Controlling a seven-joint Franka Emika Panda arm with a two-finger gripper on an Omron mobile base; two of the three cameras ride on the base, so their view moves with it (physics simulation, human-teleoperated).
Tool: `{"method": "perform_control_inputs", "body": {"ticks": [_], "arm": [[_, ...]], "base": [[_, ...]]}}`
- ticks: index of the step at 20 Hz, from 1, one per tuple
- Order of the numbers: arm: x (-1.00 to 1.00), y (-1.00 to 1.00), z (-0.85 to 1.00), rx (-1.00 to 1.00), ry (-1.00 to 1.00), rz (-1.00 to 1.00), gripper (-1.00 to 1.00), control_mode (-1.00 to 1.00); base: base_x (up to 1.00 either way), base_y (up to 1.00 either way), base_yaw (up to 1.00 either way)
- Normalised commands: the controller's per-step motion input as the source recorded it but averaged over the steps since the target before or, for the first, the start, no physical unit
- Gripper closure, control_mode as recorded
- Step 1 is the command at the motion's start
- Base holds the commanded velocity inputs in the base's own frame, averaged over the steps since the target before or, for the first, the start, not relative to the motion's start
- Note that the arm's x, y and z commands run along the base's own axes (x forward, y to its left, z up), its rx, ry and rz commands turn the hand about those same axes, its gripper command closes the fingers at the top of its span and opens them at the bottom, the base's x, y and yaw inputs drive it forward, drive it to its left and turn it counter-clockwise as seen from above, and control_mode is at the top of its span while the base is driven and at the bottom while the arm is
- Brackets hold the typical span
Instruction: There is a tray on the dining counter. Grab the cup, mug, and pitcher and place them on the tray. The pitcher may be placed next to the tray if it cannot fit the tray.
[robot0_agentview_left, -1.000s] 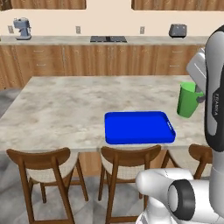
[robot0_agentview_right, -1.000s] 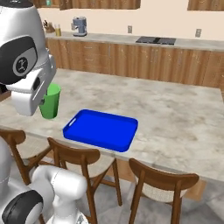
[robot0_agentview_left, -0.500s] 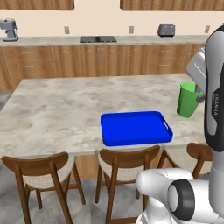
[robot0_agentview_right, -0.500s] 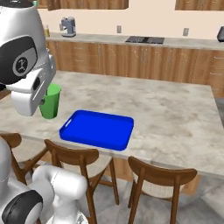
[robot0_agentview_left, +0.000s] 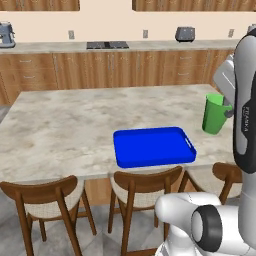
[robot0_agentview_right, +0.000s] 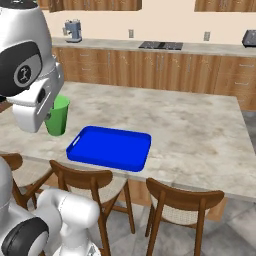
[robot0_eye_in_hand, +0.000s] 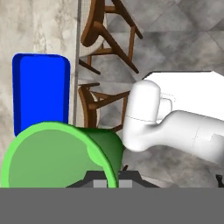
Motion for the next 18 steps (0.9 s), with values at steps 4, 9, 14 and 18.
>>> {"method": "perform_control_inputs", "body": {"ticks": [4, 9, 14, 18], "arm": [[0.00, 0.00, -0.01, 0.00, 0.00, 0.00, 1.00, -1.00], [0.47, 0.05, -0.30, 0.00, 0.05, 0.03, 1.00, -1.00], [0.73, 0.16, -0.50, 0.00, 0.07, 0.01, 1.00, -1.00], [0.53, 0.21, -0.43, 0.00, 0.00, 0.04, 1.00, -1.00]], "base": [[0.00, 0.00, 0.00], [0.00, 0.00, 0.00], [0.00, 0.00, 0.00], [0.00, 0.00, 0.00]]}}
